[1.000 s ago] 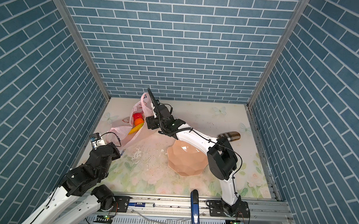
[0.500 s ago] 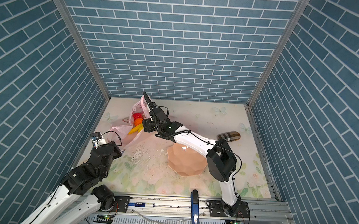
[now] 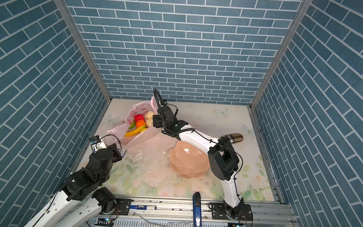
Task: Take fruits out of the plastic bag
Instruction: Spread open the plastic bag at the middle-left of the table.
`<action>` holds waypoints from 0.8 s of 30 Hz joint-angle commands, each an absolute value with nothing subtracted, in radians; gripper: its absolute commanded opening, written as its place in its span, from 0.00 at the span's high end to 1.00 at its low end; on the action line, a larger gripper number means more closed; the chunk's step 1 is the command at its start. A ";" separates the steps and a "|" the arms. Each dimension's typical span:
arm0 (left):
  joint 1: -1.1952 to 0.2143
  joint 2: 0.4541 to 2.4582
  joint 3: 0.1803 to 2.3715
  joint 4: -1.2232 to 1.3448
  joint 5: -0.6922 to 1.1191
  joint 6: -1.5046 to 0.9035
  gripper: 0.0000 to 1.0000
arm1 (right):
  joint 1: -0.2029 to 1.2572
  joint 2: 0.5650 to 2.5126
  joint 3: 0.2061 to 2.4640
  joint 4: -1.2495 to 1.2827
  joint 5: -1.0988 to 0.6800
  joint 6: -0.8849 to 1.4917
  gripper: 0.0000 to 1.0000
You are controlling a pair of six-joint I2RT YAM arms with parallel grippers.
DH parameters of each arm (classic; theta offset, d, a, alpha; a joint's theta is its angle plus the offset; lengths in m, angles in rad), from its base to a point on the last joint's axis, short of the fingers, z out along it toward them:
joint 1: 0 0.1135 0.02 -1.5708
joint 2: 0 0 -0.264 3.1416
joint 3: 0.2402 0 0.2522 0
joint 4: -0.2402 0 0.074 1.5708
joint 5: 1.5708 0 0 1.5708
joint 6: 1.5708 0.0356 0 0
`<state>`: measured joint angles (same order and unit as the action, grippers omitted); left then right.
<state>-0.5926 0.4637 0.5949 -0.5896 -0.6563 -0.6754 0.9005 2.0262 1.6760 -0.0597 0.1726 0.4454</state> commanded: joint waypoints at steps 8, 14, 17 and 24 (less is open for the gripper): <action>-0.597 0.479 0.624 -0.580 -0.649 -0.664 0.64 | 0.905 2.025 1.667 0.022 0.114 0.388 0.69; -0.596 0.553 0.735 -0.638 -0.629 -0.622 0.31 | 0.908 1.997 1.634 0.017 0.082 0.383 0.85; -0.595 0.594 0.795 -0.666 -0.596 -0.598 0.16 | 0.922 1.993 1.632 0.005 0.074 0.386 0.88; -0.595 0.677 0.963 -0.778 -0.516 -0.533 0.01 | 0.934 1.990 1.634 -0.010 0.076 0.418 0.91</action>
<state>-0.5926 0.6521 0.9009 -0.6899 -0.5529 -0.5766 0.9260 2.0365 1.6577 -0.0074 0.0818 0.3965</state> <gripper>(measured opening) 0.992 0.094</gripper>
